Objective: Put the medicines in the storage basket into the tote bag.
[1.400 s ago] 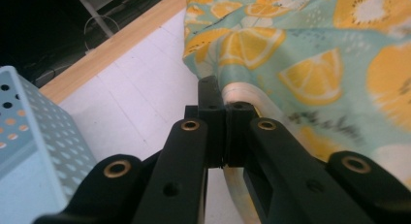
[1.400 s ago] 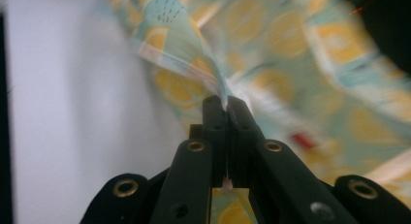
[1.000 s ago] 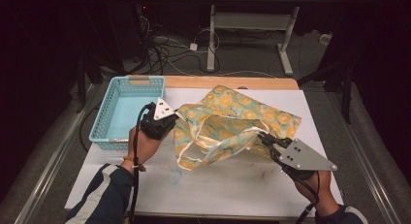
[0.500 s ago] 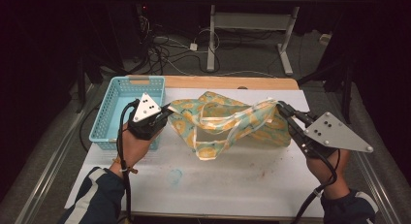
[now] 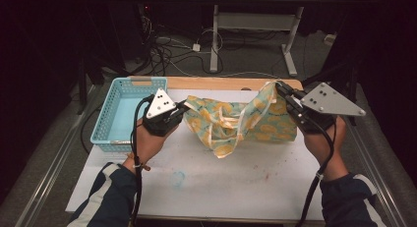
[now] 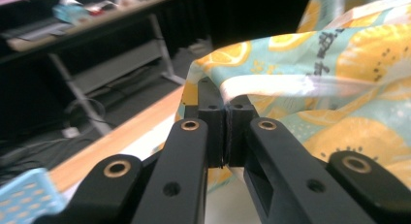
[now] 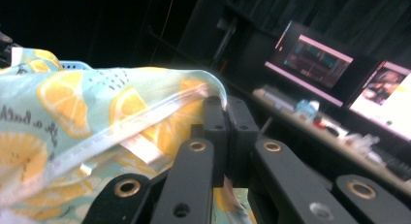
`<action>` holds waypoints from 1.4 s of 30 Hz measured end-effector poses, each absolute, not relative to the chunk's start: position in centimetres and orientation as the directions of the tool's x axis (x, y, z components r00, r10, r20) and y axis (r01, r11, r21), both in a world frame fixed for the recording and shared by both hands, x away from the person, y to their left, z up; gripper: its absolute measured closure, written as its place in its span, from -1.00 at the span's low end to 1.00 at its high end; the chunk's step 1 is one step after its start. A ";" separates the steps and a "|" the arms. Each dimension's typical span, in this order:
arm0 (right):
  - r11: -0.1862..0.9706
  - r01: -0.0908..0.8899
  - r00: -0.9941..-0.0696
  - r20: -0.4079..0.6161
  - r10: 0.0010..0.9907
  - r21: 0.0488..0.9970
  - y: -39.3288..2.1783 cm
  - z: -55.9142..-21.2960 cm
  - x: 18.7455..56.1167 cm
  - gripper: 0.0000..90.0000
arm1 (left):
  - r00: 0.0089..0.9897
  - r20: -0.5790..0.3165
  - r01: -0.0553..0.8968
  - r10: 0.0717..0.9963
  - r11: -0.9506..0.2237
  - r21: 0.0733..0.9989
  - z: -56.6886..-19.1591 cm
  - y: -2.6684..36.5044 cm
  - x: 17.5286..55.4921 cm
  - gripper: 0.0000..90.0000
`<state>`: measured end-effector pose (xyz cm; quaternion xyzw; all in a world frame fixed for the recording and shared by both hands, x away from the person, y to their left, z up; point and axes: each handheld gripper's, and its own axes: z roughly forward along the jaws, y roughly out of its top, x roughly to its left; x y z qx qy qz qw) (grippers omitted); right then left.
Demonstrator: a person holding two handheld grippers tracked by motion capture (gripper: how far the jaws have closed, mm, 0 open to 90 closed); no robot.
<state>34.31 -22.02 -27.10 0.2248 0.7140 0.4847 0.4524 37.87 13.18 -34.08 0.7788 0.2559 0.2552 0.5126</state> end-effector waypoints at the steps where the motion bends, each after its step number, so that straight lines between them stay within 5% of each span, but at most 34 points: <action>1: 0.430 -0.103 -0.486 -0.423 0.765 0.897 -22.0 -27.4 34.9 0.99 | 0.752 0.119 0.152 0.648 -0.347 0.926 -34.5 12.8 38.3 0.94; 6: 0.422 -0.007 -0.489 -0.371 0.789 0.907 -22.3 -29.2 38.2 0.99 | 0.793 0.110 0.185 0.599 -0.408 0.894 -36.5 10.1 40.4 0.93; 19: 0.407 0.268 -0.418 -0.276 0.866 0.873 -24.6 -35.3 44.9 0.99 | 0.743 0.136 0.287 0.656 -0.495 0.820 -42.6 6.5 44.5 0.83; 25: 0.392 0.339 -0.405 -0.243 0.881 0.856 -25.6 -37.4 45.6 0.99 | 0.730 0.144 0.329 0.668 -0.528 0.783 -44.4 6.5 44.8 0.39; 27: 0.399 0.356 -0.409 -0.243 0.880 0.845 -25.7 -38.2 45.6 0.99 | 0.716 0.142 0.353 0.684 -0.529 0.772 -44.9 6.7 44.8 0.09; 31: 0.401 0.393 -0.422 -0.226 0.878 0.827 -25.8 -40.0 45.7 0.99 | 0.742 0.057 0.424 0.668 -0.533 0.732 -46.1 7.3 45.2 -0.03; 42: 0.430 0.487 -0.479 -0.180 0.859 0.760 -26.2 -44.8 45.1 0.98 | 0.812 -0.062 0.470 0.581 -0.587 0.659 -48.2 8.1 45.0 0.28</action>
